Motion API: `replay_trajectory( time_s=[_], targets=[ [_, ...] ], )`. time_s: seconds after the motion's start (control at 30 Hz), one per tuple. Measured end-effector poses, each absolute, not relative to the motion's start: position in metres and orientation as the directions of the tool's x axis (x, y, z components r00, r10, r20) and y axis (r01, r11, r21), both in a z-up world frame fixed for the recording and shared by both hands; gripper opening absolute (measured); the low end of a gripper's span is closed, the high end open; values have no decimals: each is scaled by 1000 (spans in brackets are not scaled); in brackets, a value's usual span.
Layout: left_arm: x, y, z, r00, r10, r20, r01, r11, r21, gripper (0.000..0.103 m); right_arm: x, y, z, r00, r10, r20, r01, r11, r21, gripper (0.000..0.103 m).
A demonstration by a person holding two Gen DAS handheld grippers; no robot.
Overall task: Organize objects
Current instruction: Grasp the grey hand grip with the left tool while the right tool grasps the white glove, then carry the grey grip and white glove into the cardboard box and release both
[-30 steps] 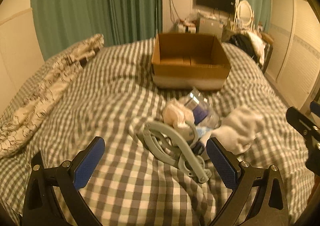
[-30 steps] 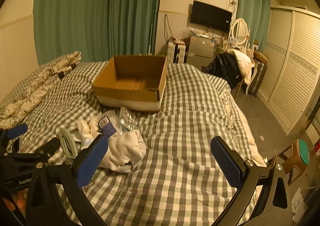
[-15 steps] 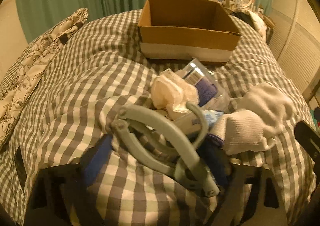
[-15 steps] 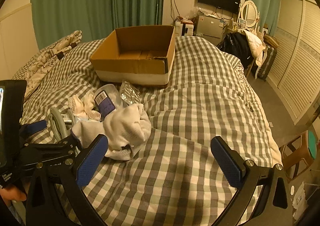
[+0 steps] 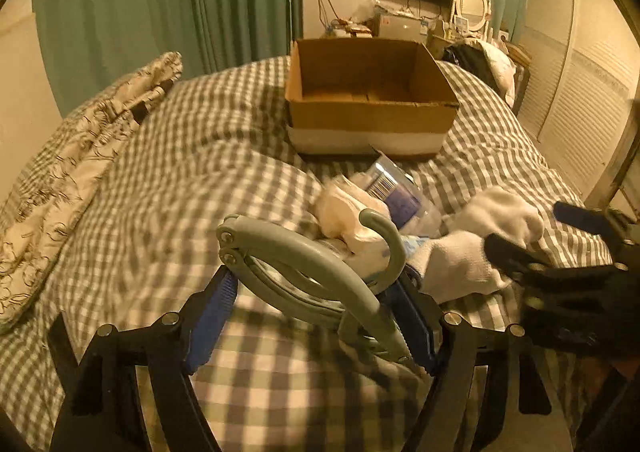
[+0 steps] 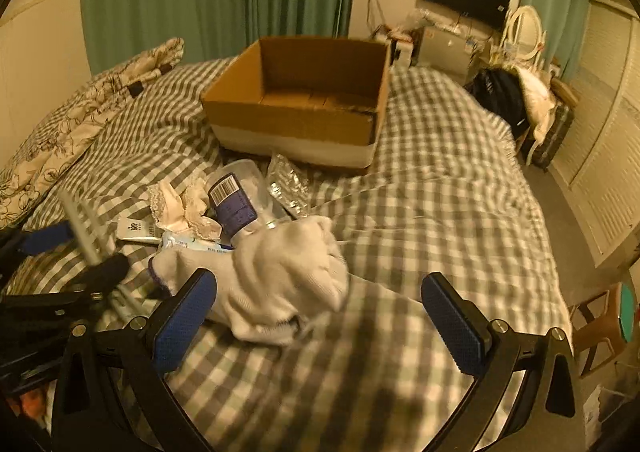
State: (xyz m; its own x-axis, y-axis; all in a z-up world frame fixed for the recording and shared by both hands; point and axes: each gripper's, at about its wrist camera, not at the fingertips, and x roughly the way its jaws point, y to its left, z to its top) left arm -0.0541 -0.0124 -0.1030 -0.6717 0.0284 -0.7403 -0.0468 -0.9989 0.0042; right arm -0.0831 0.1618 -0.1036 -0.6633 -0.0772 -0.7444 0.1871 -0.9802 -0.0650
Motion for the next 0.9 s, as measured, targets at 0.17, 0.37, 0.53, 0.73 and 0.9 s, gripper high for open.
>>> replay_trajectory(
  time_s=[0.17,0.37,0.53,0.73,0.9],
  targets=[
    [-54,-23,-96,-688,25,-725,-30,-1000,-6,78,-105,153,-121,-594,-127,-794,221,-975,-9,81],
    [-52,-27,-80,-716,22,-698,-21,-1000,-11,78,-93,149,-108,-632,-160,-759,250,-968,-4,47],
    [-63,-24,-53,-751,29,-660,-31,-999,-8,78,-82,155,-67,-716,-159,-679,241,-970,-28,42],
    [-101,-16,-18,-788,56,-613,-63,-998,-11,78,-92,174,2,-808,-163,-566,223,-974,-39,41],
    [-157,-5,10,-812,91,-576,-94,-995,-24,78,-121,178,47,-859,-140,-493,200,-977,-71,40]
  ],
)
